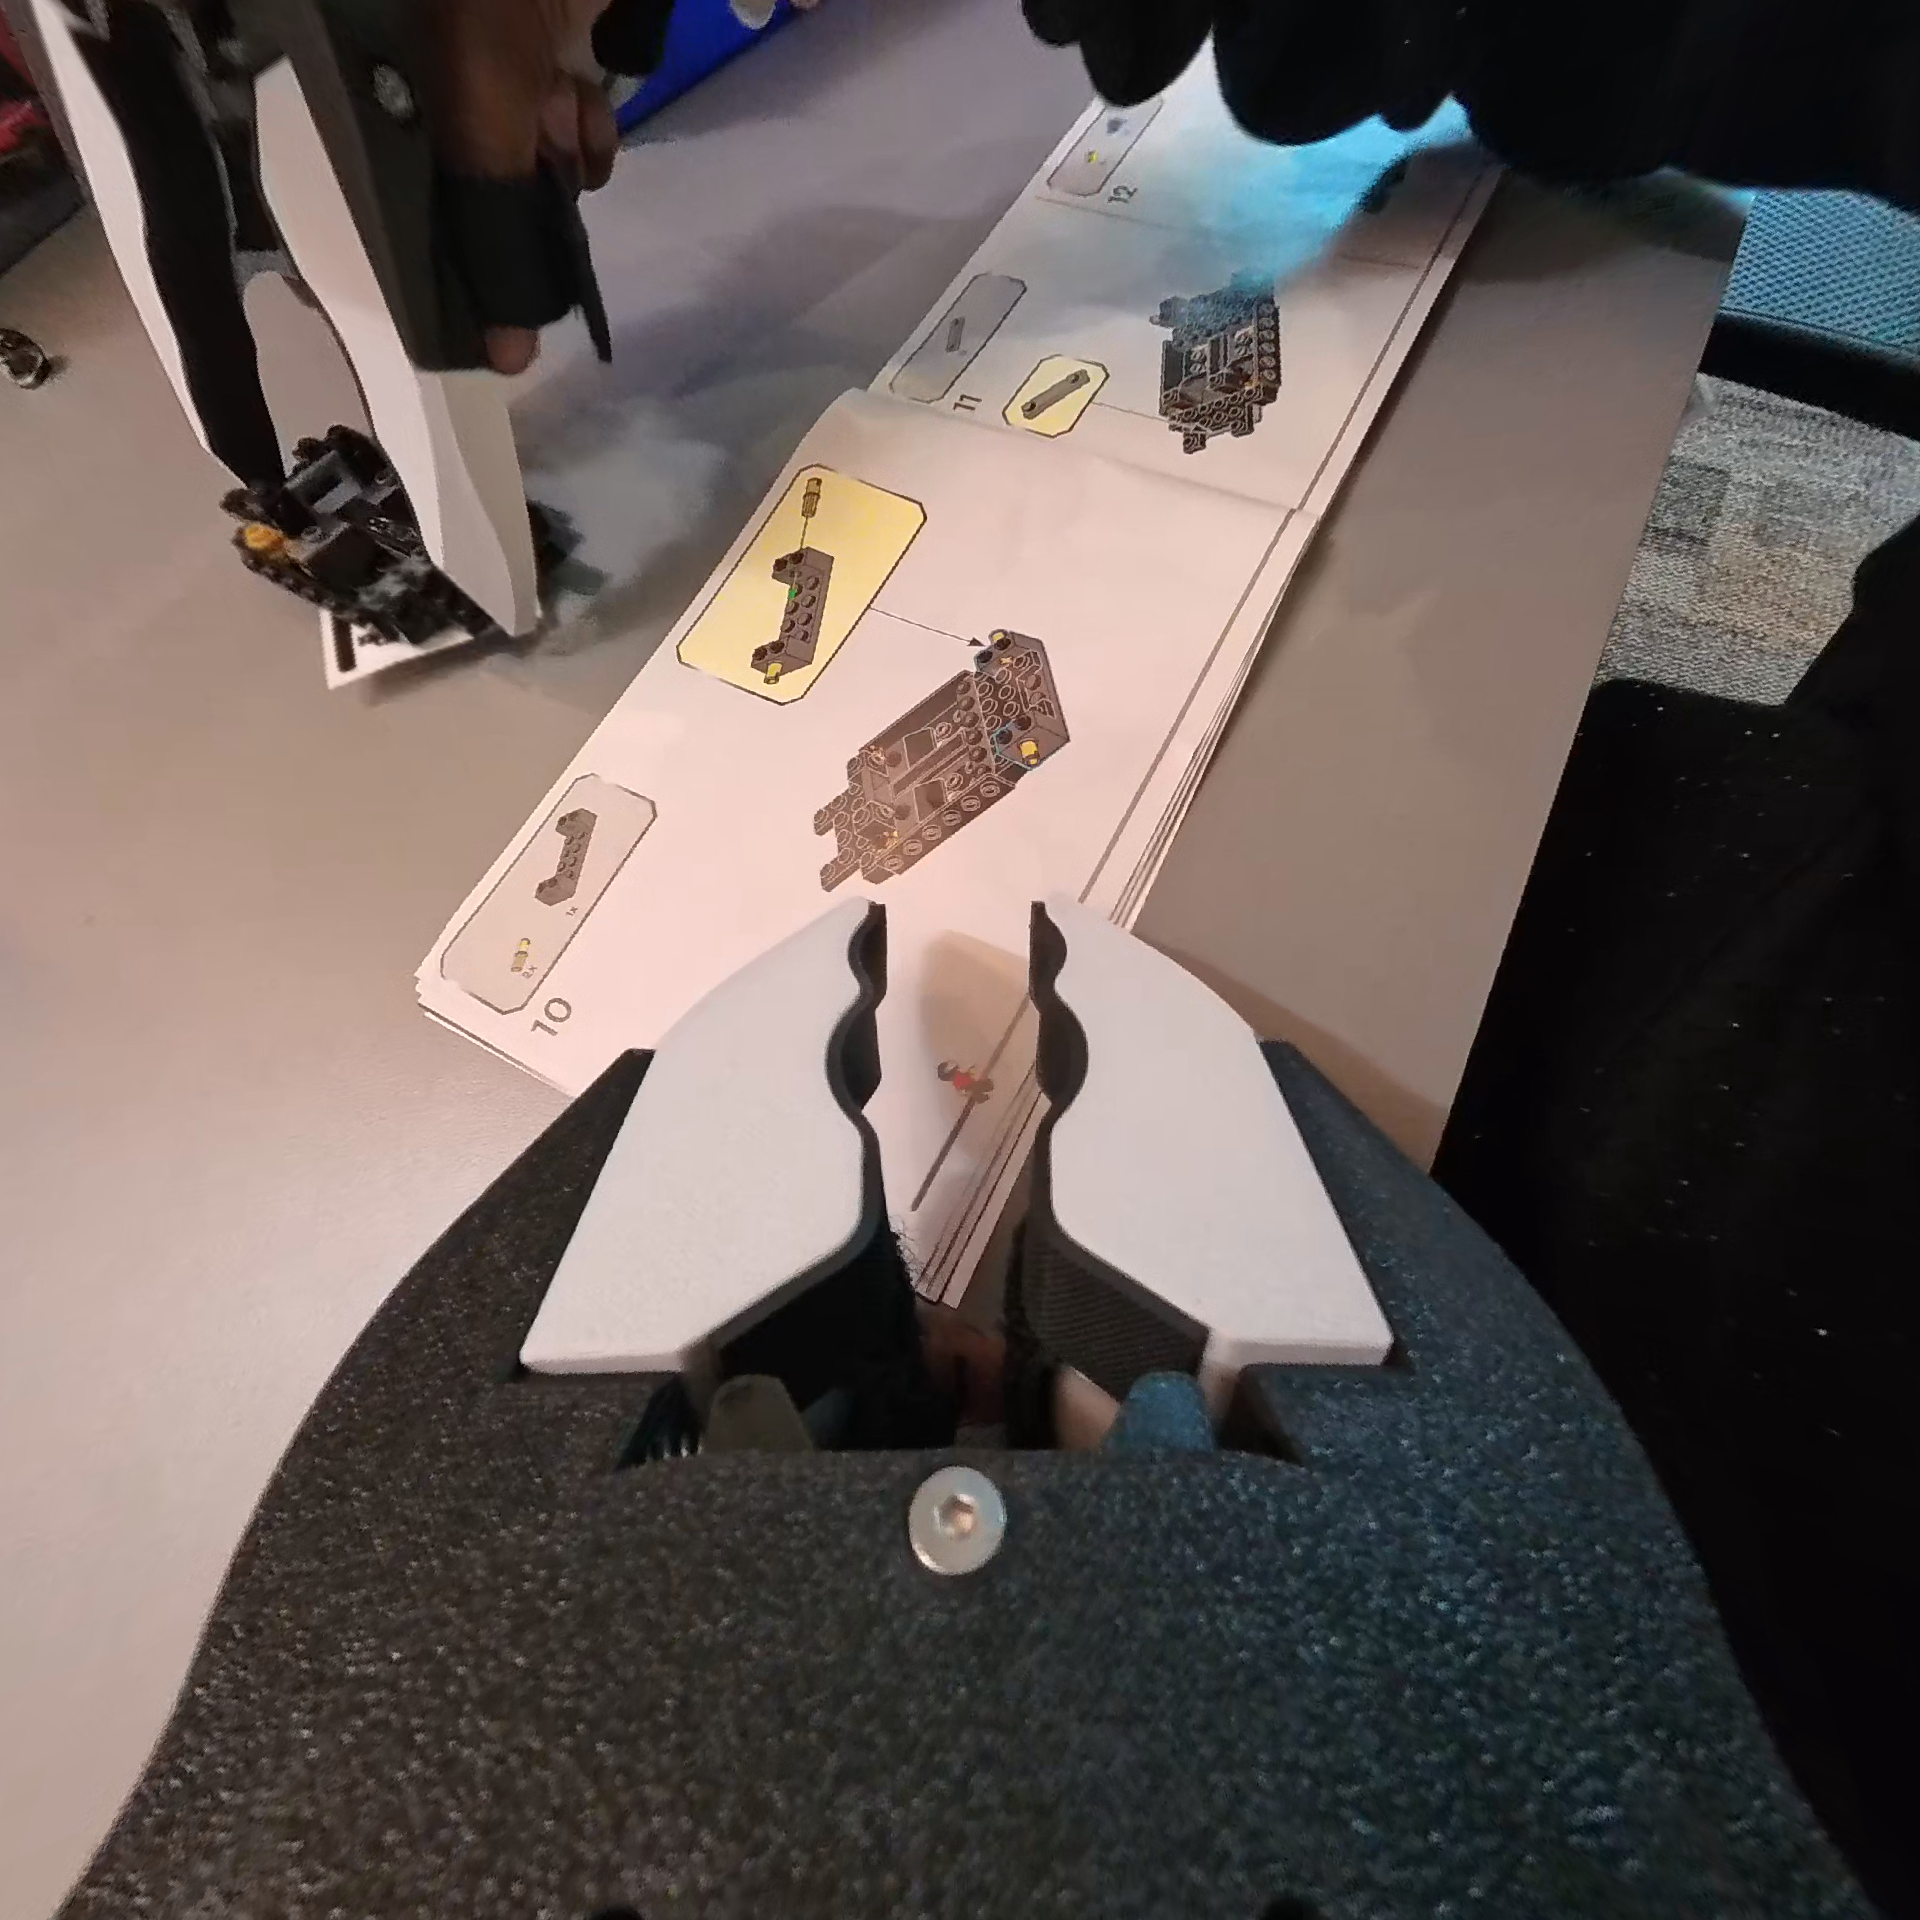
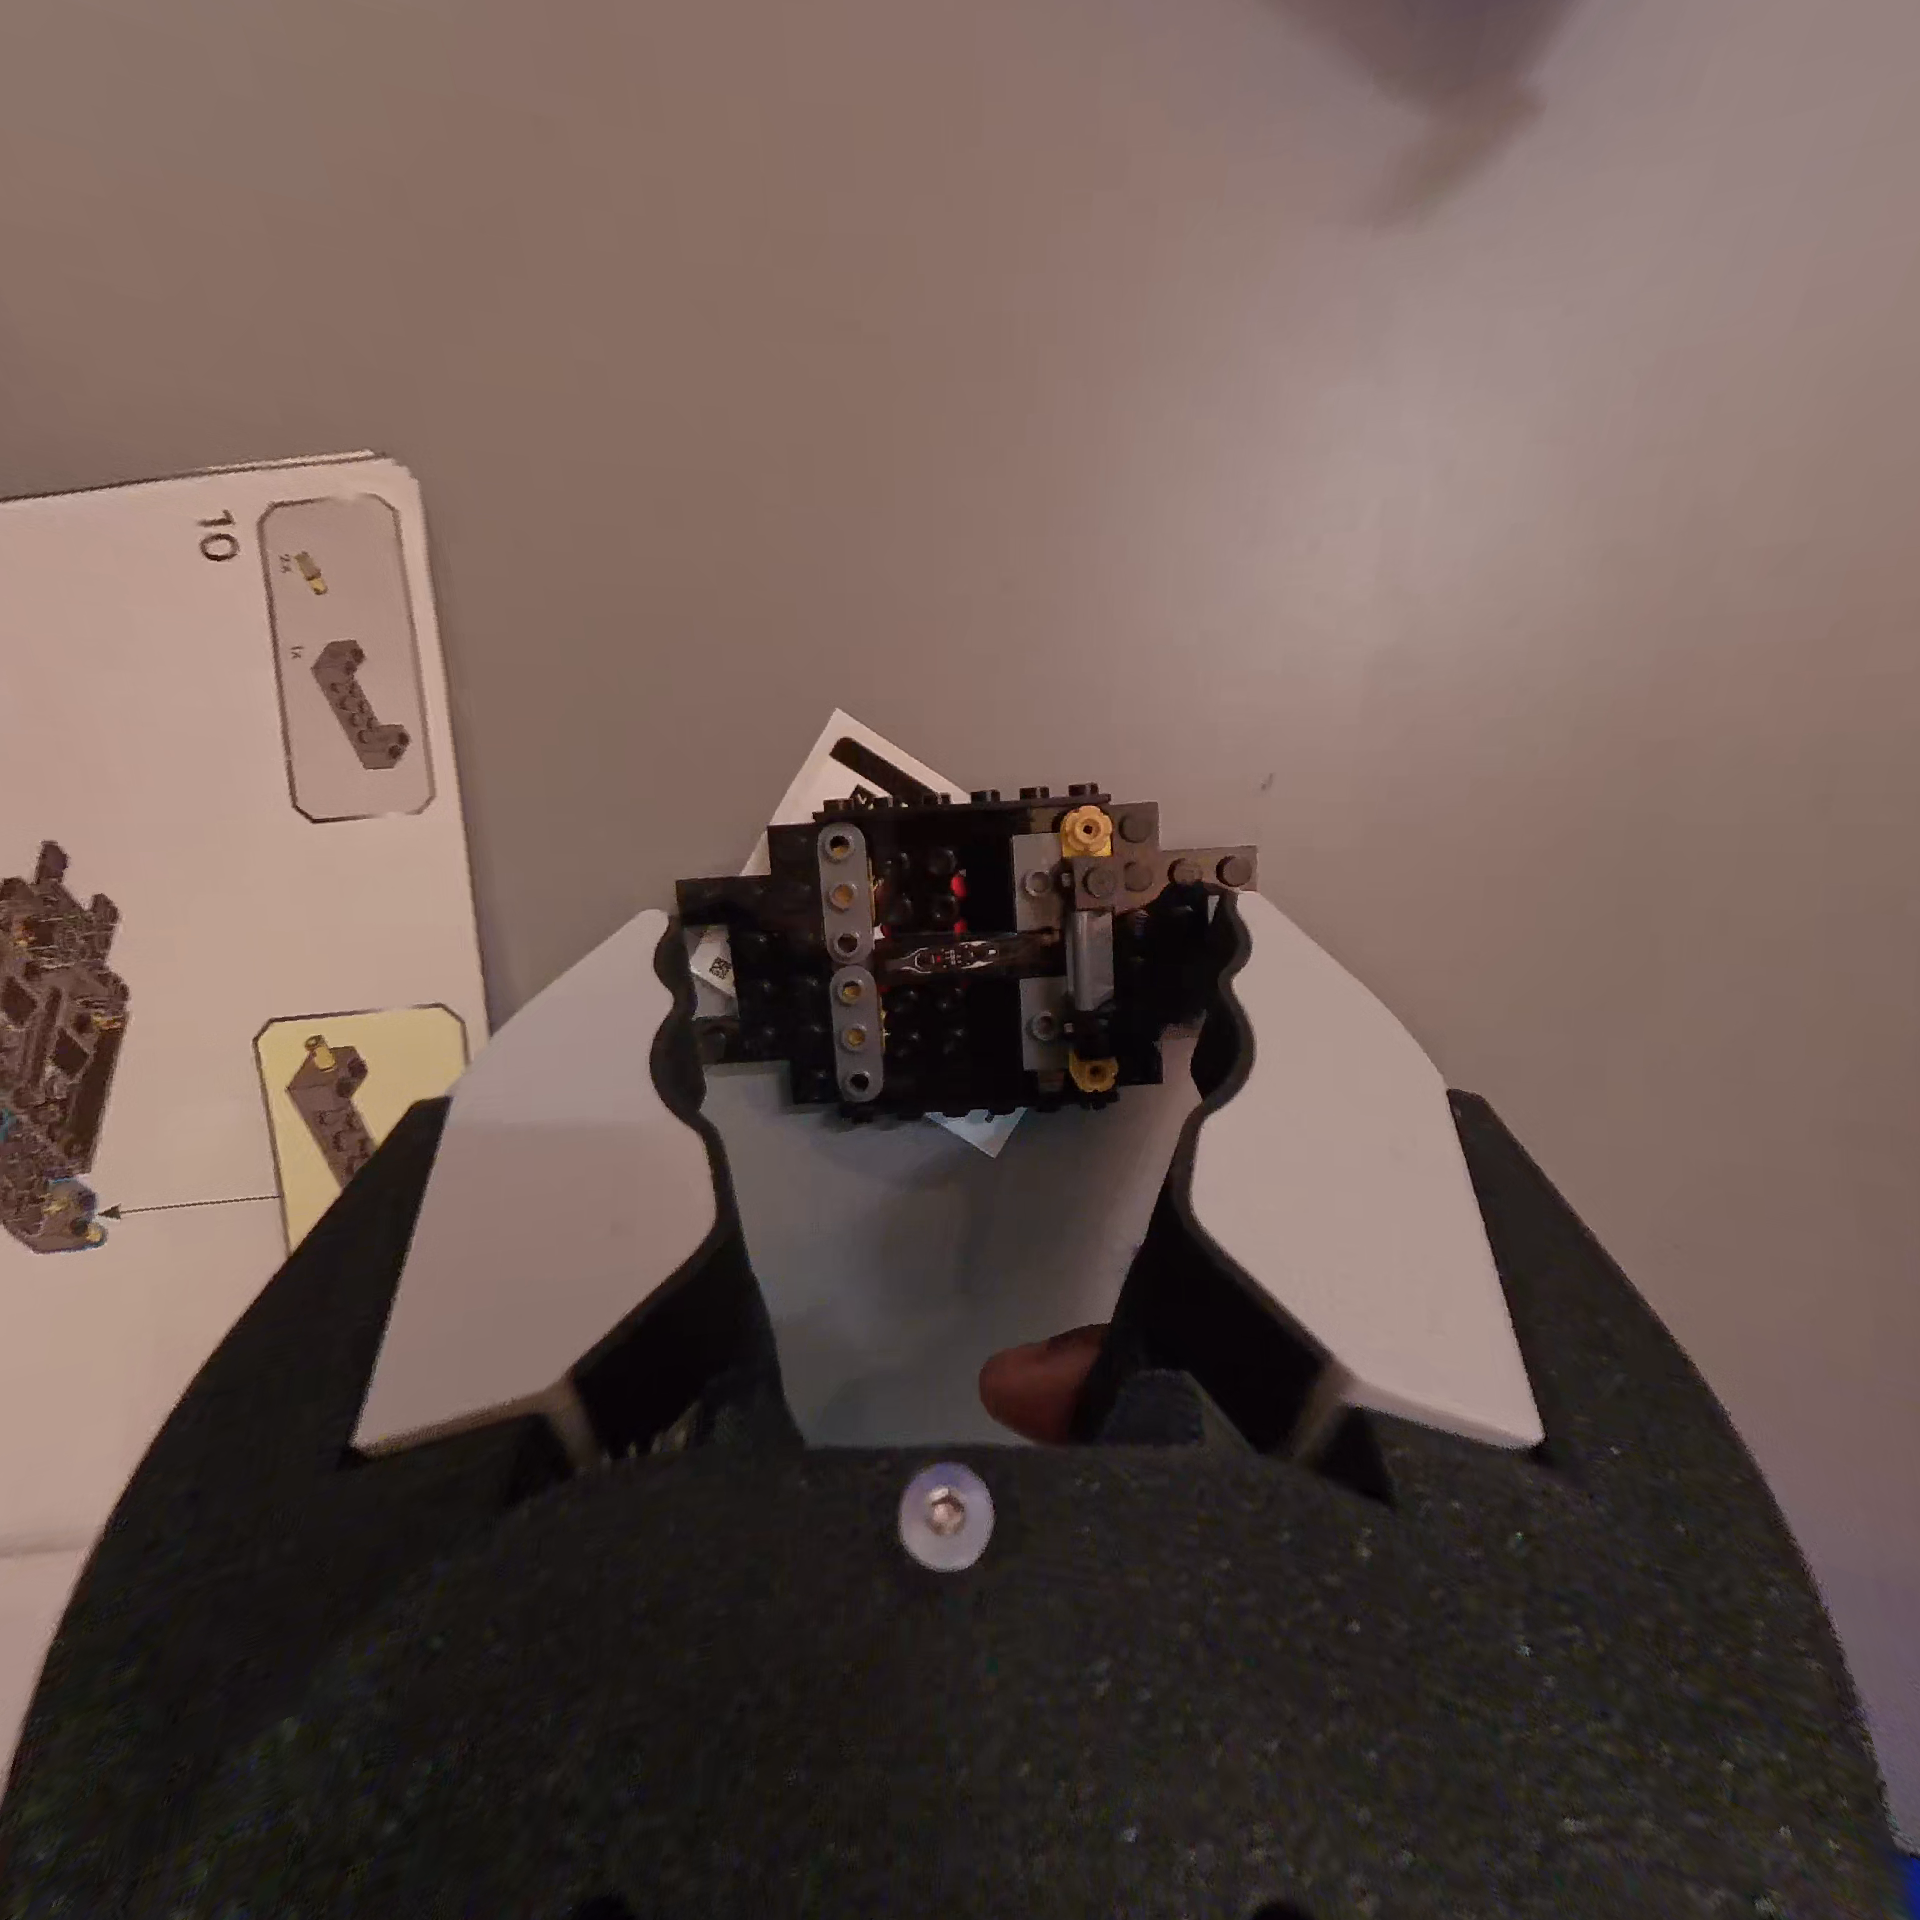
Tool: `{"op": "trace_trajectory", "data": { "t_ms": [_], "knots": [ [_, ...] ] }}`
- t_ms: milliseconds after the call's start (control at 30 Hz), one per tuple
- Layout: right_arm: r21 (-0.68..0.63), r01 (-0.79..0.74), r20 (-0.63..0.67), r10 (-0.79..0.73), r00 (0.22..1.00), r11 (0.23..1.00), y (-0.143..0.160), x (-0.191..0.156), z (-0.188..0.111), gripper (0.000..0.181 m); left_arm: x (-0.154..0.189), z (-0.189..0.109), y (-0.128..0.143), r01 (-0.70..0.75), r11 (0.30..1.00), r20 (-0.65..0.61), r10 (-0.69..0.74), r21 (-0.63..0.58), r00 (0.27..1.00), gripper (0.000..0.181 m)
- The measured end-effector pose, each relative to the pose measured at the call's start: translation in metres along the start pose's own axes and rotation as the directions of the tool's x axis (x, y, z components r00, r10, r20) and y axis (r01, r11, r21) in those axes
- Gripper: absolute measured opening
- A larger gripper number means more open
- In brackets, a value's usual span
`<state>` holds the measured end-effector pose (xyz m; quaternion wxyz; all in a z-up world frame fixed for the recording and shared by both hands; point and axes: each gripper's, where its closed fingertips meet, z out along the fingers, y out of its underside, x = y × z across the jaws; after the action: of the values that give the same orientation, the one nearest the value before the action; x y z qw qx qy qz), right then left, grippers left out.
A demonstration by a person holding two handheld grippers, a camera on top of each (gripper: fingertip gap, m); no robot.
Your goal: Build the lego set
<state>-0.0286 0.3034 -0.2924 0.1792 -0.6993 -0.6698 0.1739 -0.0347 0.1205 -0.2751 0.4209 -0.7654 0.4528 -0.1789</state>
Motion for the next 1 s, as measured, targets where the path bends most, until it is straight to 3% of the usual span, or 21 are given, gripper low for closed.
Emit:
{"op": "trace_trajectory", "data": {
  "t_ms": [200, 433, 567, 800, 900, 1000],
  "knots": [
    [0.023, 0.033, -0.005, -0.033, 0.999, 0.999, 0.003, -0.023, -0.035, 0.094, -0.001, 0.000, 0.000, 0.003, 1.000, 0.007, -0.003, -0.002, 1.000, 0.027],
    [0.021, 0.059, 0.022, -0.059, 0.998, 0.998, 0.040, -0.076, -0.082, 0.094, 0.000, 0.002, 0.003, -0.017, 1.000, 0.010, 0.017, -0.026, 1.000, 0.028],
    [0.043, 0.074, 0.053, -0.076, 0.996, 0.996, 0.066, -0.104, -0.091, 0.094, 0.000, 0.003, 0.005, -0.029, 0.999, 0.021, 0.030, -0.043, 0.999, 0.028],
    [-0.063, 0.107, 0.056, -0.104, 0.993, 0.992, 0.117, -0.122, -0.088, 0.094, -0.001, 0.004, 0.007, -0.044, 0.997, 0.042, 0.046, -0.061, 0.998, 0.029],
    [-0.031, 0.105, 0.009, -0.105, 0.994, 0.994, 0.118, -0.118, -0.092, 0.094, -0.005, -0.002, -0.012, -0.014, 0.998, 0.048, 0.011, 0.055, 0.999, 0.036],
    [0.112, 0.149, -0.077, -0.140, 0.987, 0.983, 0.093, -0.112, -0.106, 0.094, 0.008, -0.016, -0.062, 0.277, 0.926, -0.222, -0.222, 0.257, 0.949, 0.047]
  ]
}}
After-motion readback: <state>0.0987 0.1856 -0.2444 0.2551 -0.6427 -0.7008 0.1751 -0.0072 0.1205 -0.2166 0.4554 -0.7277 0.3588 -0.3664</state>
